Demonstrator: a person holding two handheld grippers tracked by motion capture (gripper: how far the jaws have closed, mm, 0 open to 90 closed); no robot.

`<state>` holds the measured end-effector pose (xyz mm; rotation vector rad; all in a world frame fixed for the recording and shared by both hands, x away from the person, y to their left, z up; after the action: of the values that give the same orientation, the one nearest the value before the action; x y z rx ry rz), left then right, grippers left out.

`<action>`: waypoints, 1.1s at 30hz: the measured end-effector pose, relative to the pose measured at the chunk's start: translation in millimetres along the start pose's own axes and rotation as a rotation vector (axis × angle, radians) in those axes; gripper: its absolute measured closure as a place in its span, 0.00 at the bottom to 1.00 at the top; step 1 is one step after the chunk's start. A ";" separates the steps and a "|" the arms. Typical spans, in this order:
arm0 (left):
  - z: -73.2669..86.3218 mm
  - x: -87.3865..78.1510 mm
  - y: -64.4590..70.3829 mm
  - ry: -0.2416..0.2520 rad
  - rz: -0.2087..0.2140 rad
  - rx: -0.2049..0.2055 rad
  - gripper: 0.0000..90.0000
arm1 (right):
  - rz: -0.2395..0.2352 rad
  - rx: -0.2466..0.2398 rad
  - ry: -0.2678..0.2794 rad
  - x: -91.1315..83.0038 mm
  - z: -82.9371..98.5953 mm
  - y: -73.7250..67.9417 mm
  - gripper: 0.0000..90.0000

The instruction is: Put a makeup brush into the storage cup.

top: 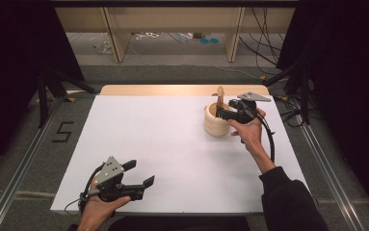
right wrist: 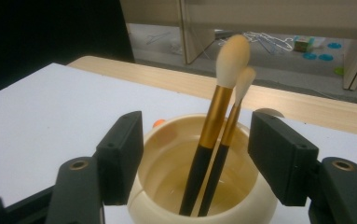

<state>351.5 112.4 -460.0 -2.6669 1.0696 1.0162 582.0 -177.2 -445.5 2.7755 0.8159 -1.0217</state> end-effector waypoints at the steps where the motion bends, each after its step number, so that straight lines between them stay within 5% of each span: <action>1: 0.0 0.0 -0.1 0.000 0.000 -0.001 0.18 | 0.002 0.002 0.008 -2.8 -0.6 -0.9 0.40; 13: 1.3 -0.7 -3.3 0.001 -0.004 -0.008 0.18 | -0.018 -0.026 0.050 -28.8 -0.7 -19.9 0.27; 33: 0.7 0.5 -5.1 -0.002 -0.001 -0.003 0.18 | -0.085 -0.094 0.054 -43.7 19.0 -58.1 0.26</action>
<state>354.7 116.1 -461.6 -2.6684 1.0670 1.0206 513.7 -152.0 -426.7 2.7213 0.9702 -0.8993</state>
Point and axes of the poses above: each handheld gripper's, and its own axes: x roughly forward along the jaws, z roughly out of its underside, y roughly to its right, the point moved 9 cm from there along x, roughly forward along the jaws, and after that the axes turned 15 degrees about -y, right-handed, at the moved point
